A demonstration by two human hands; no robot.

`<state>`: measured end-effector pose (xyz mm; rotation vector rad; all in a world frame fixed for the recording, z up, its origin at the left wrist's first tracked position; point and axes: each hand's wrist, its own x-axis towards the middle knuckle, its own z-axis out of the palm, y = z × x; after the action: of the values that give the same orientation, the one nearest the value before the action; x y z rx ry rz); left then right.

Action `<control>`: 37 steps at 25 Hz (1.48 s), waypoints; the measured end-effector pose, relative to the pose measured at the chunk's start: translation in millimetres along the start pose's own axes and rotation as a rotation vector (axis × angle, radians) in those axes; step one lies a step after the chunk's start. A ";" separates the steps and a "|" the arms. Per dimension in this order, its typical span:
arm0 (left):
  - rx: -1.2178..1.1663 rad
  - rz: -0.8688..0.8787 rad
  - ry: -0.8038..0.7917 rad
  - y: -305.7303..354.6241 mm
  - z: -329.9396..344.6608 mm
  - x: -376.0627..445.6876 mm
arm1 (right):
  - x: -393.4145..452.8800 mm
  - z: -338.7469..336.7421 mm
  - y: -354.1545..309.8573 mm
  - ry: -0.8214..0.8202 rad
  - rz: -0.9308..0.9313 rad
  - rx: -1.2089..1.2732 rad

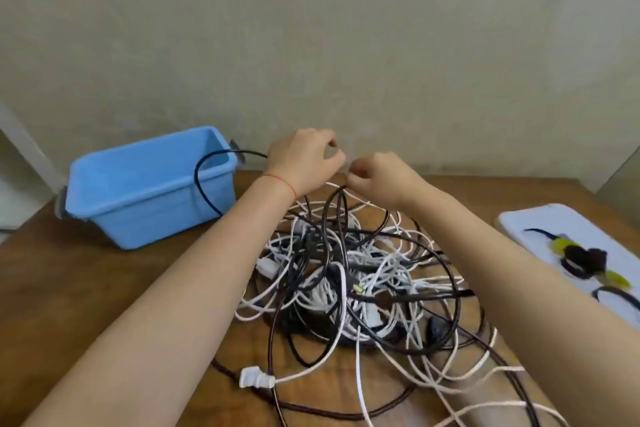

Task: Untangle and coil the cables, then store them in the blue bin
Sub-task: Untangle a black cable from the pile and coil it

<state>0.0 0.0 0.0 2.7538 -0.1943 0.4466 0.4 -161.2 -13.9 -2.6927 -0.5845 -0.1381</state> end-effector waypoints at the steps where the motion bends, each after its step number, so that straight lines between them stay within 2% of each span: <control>1: 0.008 0.016 -0.004 -2.3 2.9 -10.7 | -9.6 7.2 -1.4 0.015 -0.017 0.010; 5: -0.014 0.032 0.050 -3.3 1.4 -61.1 | -63.1 10.1 -19.2 -0.008 0.004 0.050; 11: -0.127 0.062 -0.096 4.6 -3.2 -142.4 | -138.1 1.3 -48.6 -0.309 0.036 -0.002; 13: -0.110 0.091 -0.090 3.1 -0.6 -154.3 | -147.4 -0.8 -49.9 -0.325 0.004 -0.068; 17: -0.153 0.200 -0.010 1.6 6.0 -164.2 | -149.7 -4.7 -40.1 -0.146 -0.031 -0.081; 20: -0.148 0.301 -0.062 16.8 5.9 -164.1 | -143.0 -6.2 -38.2 0.056 -0.053 -0.168; 24: -0.019 0.215 -0.033 18.0 7.4 -148.8 | -135.6 -14.0 -41.6 0.230 -0.004 -0.185; 26: -0.074 0.158 -0.023 11.8 7.3 -144.1 | -136.7 -18.1 -34.9 0.337 0.061 -0.174; 29: -0.125 0.182 -0.065 9.3 9.9 -145.2 | -139.2 -23.4 -25.3 0.497 0.148 -0.063; 32: -0.247 0.117 -0.031 2.9 14.0 -149.0 | -135.1 -44.6 -18.9 0.770 0.175 0.134; 33: -0.269 0.090 -0.061 -1.1 12.2 -151.0 | -134.0 -54.9 -14.3 0.846 0.178 0.203; 34: -0.264 0.087 -0.155 -5.9 7.8 -151.1 | -133.7 -63.7 -9.9 0.876 0.186 0.241; 35: -0.266 0.100 -0.320 -9.6 -0.6 -149.0 | -133.8 -69.4 -5.8 0.854 0.204 0.248; 37: -0.372 0.117 -0.646 -8.0 -26.6 -146.5 | -135.1 -68.9 -0.4 0.705 0.241 0.233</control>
<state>-143.9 28.4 -27.0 2.4263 -0.5345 -0.4292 -123.6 -238.8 26.4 -2.2462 -0.0513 -0.8468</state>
